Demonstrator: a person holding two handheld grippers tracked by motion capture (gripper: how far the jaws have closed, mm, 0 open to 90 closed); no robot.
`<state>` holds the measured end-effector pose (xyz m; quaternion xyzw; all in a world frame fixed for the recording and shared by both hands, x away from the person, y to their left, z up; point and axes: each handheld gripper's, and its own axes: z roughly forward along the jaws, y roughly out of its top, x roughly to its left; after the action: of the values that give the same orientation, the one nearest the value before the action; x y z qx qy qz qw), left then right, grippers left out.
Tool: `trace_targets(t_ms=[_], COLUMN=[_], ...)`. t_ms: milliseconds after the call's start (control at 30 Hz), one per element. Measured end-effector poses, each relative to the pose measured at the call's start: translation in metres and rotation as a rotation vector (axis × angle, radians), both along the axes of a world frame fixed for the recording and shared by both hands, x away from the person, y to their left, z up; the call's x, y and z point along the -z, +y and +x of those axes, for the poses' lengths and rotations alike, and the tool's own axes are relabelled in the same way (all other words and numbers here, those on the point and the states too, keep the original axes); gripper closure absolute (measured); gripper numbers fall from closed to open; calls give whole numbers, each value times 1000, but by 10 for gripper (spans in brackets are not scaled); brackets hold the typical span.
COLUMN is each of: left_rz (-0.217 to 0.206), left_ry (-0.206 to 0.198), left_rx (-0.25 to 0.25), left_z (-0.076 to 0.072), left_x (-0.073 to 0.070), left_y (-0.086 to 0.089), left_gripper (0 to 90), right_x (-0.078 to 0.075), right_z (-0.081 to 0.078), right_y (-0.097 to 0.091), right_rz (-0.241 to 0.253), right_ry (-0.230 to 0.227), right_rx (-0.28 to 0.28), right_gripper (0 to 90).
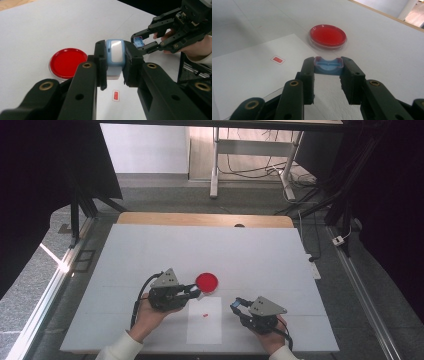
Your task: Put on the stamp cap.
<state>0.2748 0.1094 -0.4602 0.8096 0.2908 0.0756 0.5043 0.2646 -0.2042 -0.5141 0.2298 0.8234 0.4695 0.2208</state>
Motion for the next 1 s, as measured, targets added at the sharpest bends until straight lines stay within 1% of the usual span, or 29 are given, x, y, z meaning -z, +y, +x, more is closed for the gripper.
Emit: trace_targets(t_ms=[233, 267, 300, 367, 433, 500, 533, 567, 633, 667, 767, 800, 833, 867, 900, 1000], left_rz=[-5, -8, -10, -11, -10, -8, -9, -9, -8, -8, -8, -8, -8, -7, -7, -8], left_ry=[1, 1, 1, 1, 0, -2, -2, -3, -3, -5, -5, -4, -4, -5, -5, -5], left_rx=[3, 3, 4, 5, 7, 9, 10, 11, 11, 13, 13, 15, 15, 17, 19, 19], left_z=[0, 0, 0, 0, -1, -1, -1, -1, -2, -2, -2, -2, -2, -2, -2, -2], left_x=[-1, -1, -1, -1, -1, -2, -2, -2, -2, -2, -2, -2, -2, -2, -3, -2], left_y=[-1, -1, -1, -2, -2, -3, -3, -3, -4, -4, -5, -5, -5, -6, -6, -7], left_gripper=[752, 752, 752, 752, 753, 753, 752, 753, 752, 753, 752, 752, 752, 752, 752, 752], right_x=[1, 1, 1, 2, 3, 3, 3, 4, 4, 4, 6, 6, 6, 7, 7, 9], right_z=[-1, -2, -2, -3, -4, -5, -6, -6, -7, -7, -7, -7, -7, -7, -7, -8], right_y=[7, 8, 10, 12, 16, 20, 21, 22, 24, 26, 30, 32, 35, 37, 39, 44], right_rz=[-1, -11, -2, -10, 2, -4, -16, -5, -14, -7, -6, -16, -8, -17, -12, -22], right_ry=[3, 0, 1, -1, 5, 3, -1, 0, -1, -2, -7, -7, -5, -7, -6, -8], right_rx=[-8, -2, -13, -8, -22, -31, -27, -34, -32, -33, -34, -26, -37, -35, -48, -59], right_gripper=[648, 648, 648, 648, 648, 648, 648, 648, 648, 648, 648, 648, 648, 648, 647, 648])
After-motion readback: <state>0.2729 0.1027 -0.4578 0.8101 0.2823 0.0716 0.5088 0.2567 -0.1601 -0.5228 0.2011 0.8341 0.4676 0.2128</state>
